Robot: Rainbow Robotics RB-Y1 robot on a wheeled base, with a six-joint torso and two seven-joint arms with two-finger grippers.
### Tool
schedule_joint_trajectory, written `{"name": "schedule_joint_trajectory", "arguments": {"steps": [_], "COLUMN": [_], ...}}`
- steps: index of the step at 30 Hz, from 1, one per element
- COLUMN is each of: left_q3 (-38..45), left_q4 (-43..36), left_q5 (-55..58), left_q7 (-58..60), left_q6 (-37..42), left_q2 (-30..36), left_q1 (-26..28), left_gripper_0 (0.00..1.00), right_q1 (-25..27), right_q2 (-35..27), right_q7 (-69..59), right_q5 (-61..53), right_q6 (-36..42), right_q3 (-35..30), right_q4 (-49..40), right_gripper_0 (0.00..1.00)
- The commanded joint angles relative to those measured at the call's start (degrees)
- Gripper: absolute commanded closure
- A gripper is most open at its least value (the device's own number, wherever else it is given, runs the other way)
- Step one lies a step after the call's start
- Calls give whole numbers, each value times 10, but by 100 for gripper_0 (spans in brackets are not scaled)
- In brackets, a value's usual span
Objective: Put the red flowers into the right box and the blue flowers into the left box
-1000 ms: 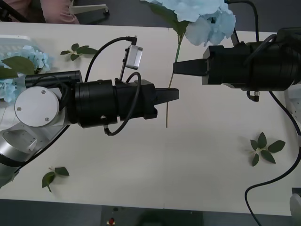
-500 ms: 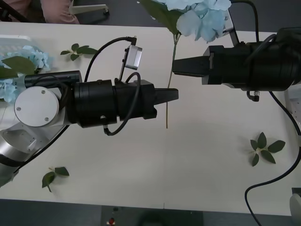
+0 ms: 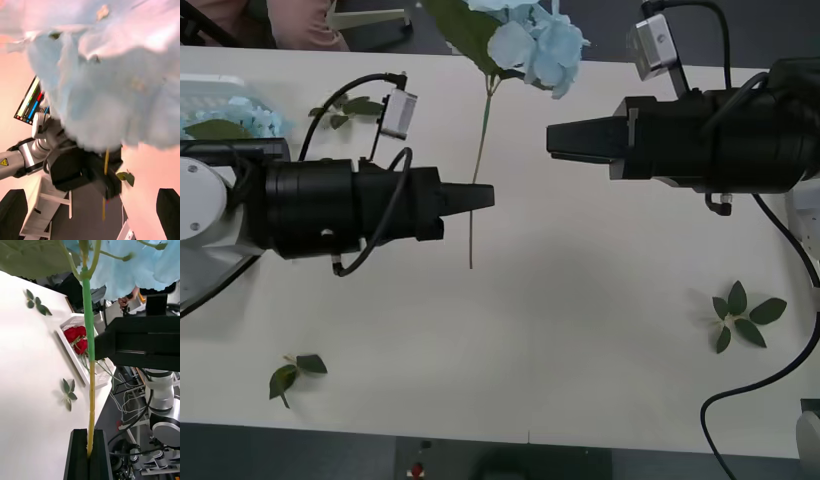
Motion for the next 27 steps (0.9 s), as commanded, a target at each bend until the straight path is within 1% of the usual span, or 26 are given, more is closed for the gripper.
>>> {"name": "schedule_joint_trajectory", "arguments": {"steps": [1,5,7,8,10,11,13,14,17,20,24,27], "left_q3": [37,91,141,155,215,232,291,304,370,406,453,479], "left_q4": [-9,-8,-5,-3,14,21,51,60,122,169,258,310], "left_q5": [42,52,61,61,63,62,62,62,61,61,61,61], "left_q7": [-2,3,9,9,13,14,16,16,16,16,12,8], "left_q6": [-1,7,23,28,62,73,111,121,184,228,300,331], "left_q2": [70,108,128,131,136,137,137,137,137,136,137,136], "left_q1": [8,54,99,110,159,172,212,221,255,270,297,316], "left_gripper_0": [100,100,100,100,100,100,100,100,100,100,100,100], "right_q1": [-1,0,0,0,-1,0,0,-1,-1,-1,-1,-1], "right_q2": [-26,-50,-63,-65,-78,-81,-97,-101,-132,-157,-202,-229], "right_q7": [-10,-1,26,35,70,79,116,126,188,235,323,376], "right_q5": [-2,-3,-3,-4,-5,-5,-8,-9,-13,-16,-16,-19], "right_q6": [0,29,60,70,109,118,152,159,191,200,202,202], "right_q3": [-37,-73,-104,-112,-145,-152,-177,-182,-199,-200,-196,-194], "right_q4": [-41,-50,-49,-46,-31,-27,-1,6,56,94,163,196], "right_gripper_0": [0,0,0,0,0,0,0,0,0,0,0,0]}}
